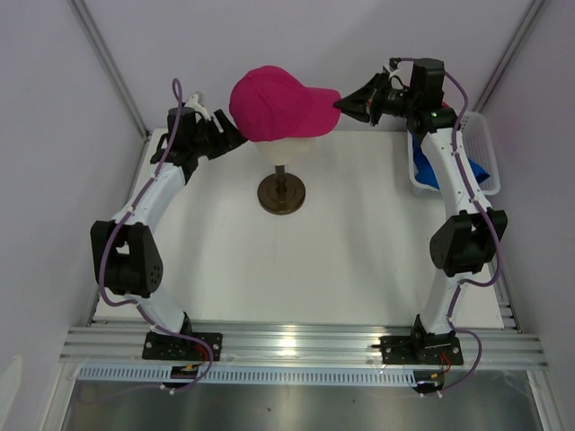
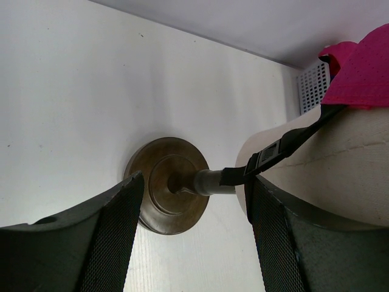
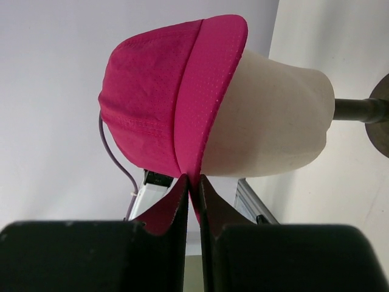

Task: Stack the hats

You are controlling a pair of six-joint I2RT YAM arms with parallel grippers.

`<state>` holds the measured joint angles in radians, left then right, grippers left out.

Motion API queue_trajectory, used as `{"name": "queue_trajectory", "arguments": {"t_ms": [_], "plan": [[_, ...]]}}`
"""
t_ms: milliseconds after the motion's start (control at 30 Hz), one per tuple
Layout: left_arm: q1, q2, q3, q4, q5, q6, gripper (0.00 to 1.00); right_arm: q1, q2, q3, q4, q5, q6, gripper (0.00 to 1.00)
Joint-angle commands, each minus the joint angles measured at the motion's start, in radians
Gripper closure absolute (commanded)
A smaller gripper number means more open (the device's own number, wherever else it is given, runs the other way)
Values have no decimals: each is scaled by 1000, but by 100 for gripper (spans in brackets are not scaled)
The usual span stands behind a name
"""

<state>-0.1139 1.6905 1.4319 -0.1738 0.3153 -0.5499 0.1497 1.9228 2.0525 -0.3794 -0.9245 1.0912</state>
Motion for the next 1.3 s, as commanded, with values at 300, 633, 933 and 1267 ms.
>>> {"name": "queue_trajectory", "arguments": {"t_ms": [300,633,933,1267], "plan": [[-10,6,-15,-125,-48,34,28,1,-84,-80,5,21,-28,64],[95,-100,33,-63,166,-70,11,-2,-100,-74,-12,4,-76,39],[187,-117,62,-24,326,-163,3,-27,-123,-77,-79,-5,-145,21],[296,-176,-10,80,483,-245,0,-205,-228,-101,-208,15,-275,17]]}}
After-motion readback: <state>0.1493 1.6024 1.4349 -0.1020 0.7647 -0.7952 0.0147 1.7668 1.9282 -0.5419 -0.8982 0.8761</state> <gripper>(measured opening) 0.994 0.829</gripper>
